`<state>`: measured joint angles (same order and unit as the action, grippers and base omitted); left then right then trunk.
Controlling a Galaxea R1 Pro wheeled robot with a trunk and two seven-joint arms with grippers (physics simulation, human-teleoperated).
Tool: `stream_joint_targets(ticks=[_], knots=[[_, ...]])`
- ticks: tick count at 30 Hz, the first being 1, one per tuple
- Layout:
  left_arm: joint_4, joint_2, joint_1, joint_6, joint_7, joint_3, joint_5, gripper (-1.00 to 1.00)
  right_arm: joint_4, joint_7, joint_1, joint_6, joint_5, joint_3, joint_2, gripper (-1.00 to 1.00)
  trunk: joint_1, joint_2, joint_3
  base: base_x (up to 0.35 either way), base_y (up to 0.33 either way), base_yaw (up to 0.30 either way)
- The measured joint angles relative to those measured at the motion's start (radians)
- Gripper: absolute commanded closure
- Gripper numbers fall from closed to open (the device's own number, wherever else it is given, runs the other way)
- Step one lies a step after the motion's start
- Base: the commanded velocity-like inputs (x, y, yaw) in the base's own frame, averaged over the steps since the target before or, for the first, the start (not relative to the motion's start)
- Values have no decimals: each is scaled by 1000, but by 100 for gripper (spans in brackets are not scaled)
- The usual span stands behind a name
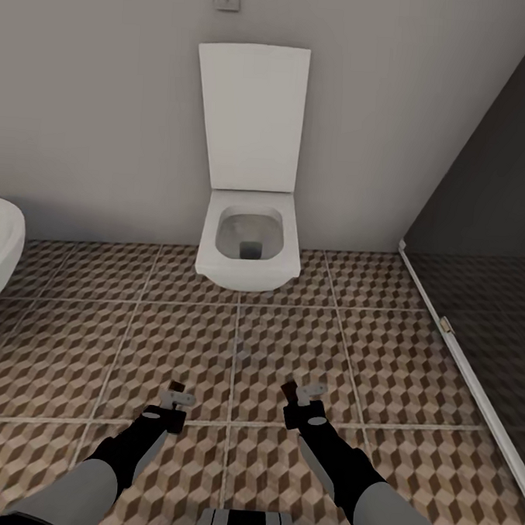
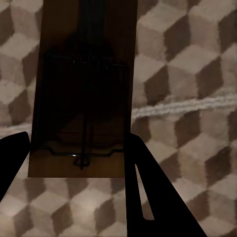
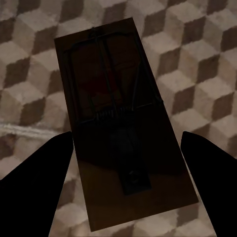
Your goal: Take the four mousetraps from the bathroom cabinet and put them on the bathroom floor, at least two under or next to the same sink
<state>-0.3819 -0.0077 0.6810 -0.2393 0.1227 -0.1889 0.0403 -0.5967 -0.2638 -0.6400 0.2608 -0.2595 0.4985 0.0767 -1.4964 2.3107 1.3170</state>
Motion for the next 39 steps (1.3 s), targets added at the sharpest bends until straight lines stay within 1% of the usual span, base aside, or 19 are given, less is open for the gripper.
stream_joint_targets(ticks=[27,36,39], knots=[[0,0,0,0,0,0,0,100,0,0,0,0,0,0,0,100,-104,189,113,0,0,0],[0,0,0,0,0,0,0,100,0,0,0,0,0,0,0,100,-108,191,157,0,0,0],[0,0,0,0,0,0,0,100,0,0,0,0,0,0,1,100,-108,191,161,0,0,0]])
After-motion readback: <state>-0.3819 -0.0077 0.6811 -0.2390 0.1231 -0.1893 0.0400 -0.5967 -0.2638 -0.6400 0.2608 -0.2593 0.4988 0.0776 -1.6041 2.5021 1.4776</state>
